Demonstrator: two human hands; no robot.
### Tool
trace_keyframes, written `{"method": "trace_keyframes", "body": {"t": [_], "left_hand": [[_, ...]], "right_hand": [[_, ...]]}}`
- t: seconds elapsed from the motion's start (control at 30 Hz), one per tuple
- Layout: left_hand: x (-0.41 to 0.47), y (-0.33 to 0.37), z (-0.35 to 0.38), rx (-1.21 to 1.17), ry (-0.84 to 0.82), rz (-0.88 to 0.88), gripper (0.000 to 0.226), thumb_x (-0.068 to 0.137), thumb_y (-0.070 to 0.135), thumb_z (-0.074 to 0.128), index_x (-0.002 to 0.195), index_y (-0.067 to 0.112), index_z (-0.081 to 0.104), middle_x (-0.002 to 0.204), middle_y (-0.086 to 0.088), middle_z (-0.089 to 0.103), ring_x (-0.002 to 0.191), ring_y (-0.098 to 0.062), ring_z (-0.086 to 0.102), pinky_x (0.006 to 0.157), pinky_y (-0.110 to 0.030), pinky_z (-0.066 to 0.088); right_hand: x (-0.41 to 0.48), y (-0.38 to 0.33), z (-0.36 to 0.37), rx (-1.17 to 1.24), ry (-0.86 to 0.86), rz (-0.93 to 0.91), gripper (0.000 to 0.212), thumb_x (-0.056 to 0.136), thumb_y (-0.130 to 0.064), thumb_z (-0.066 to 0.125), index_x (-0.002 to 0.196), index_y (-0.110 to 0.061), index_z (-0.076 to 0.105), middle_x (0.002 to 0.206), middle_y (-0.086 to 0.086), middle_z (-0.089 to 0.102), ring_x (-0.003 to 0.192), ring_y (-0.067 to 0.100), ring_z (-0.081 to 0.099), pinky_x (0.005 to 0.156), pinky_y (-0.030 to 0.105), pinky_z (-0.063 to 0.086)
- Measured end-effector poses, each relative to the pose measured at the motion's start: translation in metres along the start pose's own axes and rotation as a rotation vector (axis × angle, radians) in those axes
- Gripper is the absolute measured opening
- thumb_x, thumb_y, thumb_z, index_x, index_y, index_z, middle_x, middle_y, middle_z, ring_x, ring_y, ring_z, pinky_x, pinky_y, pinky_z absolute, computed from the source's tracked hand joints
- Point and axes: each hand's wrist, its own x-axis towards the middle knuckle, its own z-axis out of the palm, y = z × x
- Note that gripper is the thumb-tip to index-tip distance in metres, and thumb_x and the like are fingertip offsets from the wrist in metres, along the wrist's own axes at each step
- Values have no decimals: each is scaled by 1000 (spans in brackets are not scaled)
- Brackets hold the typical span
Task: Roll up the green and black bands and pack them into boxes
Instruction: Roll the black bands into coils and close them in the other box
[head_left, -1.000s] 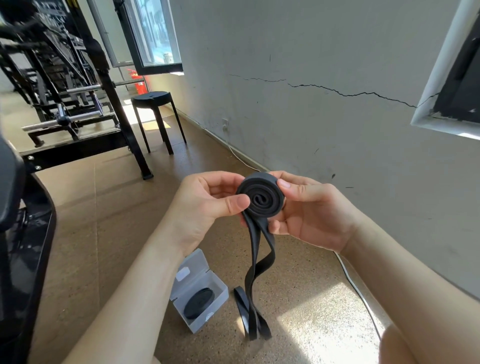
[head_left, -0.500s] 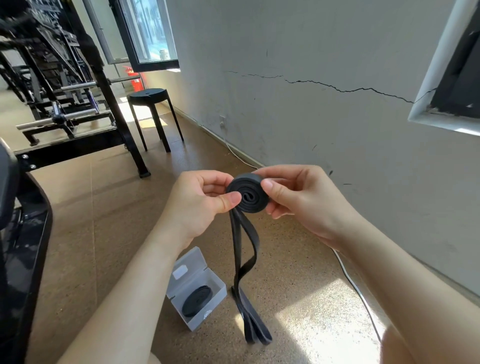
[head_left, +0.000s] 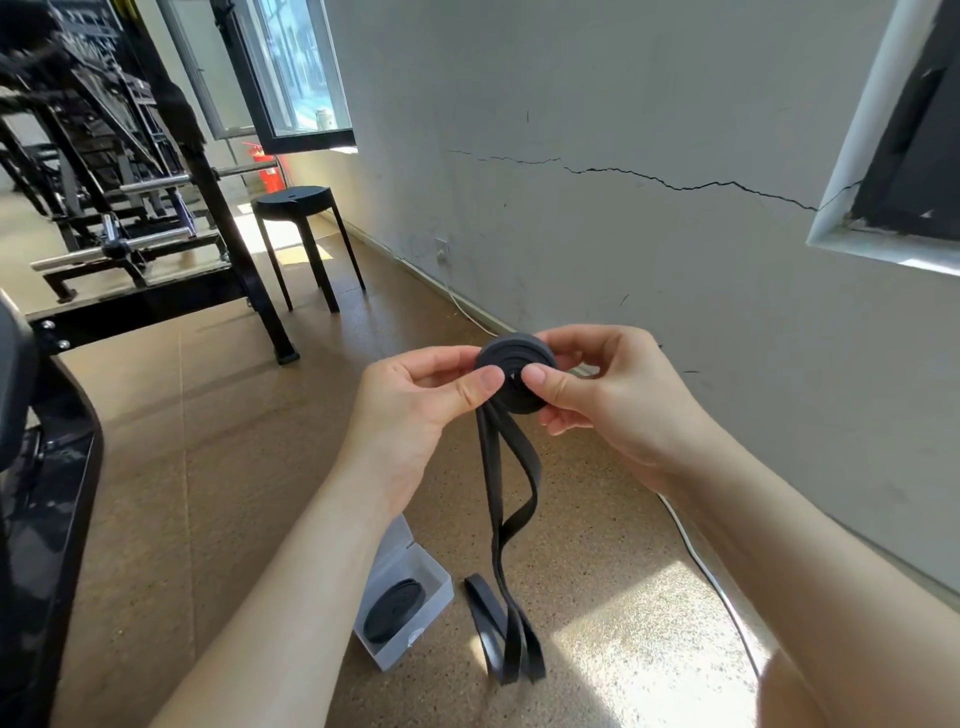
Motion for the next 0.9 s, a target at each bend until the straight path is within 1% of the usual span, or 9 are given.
{"method": "trace_keyframes", "body": {"t": [0.13, 0.27, 0.37, 0.47, 0.57, 0.63, 0.77, 0.83, 0.9], "left_hand": [[1, -1, 3, -20, -45, -35, 50, 60, 25, 77, 107, 9, 70, 101, -9, 74, 98, -25, 70, 93, -42, 53], [0, -1, 4, 46, -31, 11, 44, 66, 23, 74, 107, 7, 70, 96, -6, 76, 91, -20, 72, 80, -32, 57], [0, -1, 0, 128, -39, 25, 36, 71, 15, 75, 106, 9, 72, 93, -2, 76, 88, -14, 72, 74, -22, 55], [-2, -2, -3, 195, -82, 22, 26, 76, 8, 74, 102, 12, 73, 91, 0, 76, 87, -13, 72, 74, -21, 55], [-2, -4, -5, 311, -101, 37, 22, 75, 5, 75, 93, 17, 75, 84, 2, 76, 79, -11, 72, 70, -22, 55], [-1, -5, -5, 484, -121, 48, 21, 75, 9, 78, 92, 21, 77, 80, 5, 75, 76, -9, 71, 71, -27, 57], [-2, -6, 0, 942, -240, 148, 8, 74, 29, 79, 81, 27, 75, 65, 9, 68, 63, -5, 62, 60, -31, 55], [-3, -7, 2, 960, -246, 159, 10, 74, 26, 79, 83, 27, 75, 66, 9, 67, 63, -5, 61, 60, -30, 53], [-1, -8, 0, 819, -179, 144, 19, 72, 21, 80, 89, 27, 76, 74, 9, 71, 71, -4, 65, 67, -26, 55]], "right_hand": [[1, -1, 3, 273, 19, 64, 19, 87, -2, 65, 106, 0, 66, 91, 14, 61, 54, 15, 62, 56, 23, 53], [3, 0, 3, 355, -41, 104, 23, 86, -2, 65, 108, 1, 61, 97, 20, 57, 59, 20, 65, 58, 23, 55], [2, 1, -1, 233, -102, 126, 24, 84, 0, 68, 107, -2, 62, 99, 18, 62, 66, 25, 69, 60, 26, 57], [2, -4, -7, 1, -143, 93, 24, 80, -6, 74, 103, -7, 67, 89, 7, 72, 69, 20, 71, 58, 23, 54], [4, -5, -9, -302, -184, 33, 27, 76, -12, 80, 101, -12, 70, 86, 3, 76, 78, 18, 73, 77, 35, 59], [3, -5, -7, -496, -224, 5, 27, 76, -16, 81, 100, -14, 67, 85, 1, 74, 77, 17, 71, 80, 41, 58], [-5, -7, -1, -855, -329, -88, 34, 77, -41, 76, 104, -22, 65, 96, -7, 67, 83, 7, 63, 77, 30, 53], [-5, -6, 0, -866, -296, -120, 26, 80, -35, 75, 99, -18, 71, 91, -2, 70, 75, 8, 64, 74, 35, 54], [-1, -4, -3, -719, -214, -113, 18, 81, -24, 76, 95, -13, 73, 86, 2, 71, 68, 13, 68, 69, 38, 58]]}}
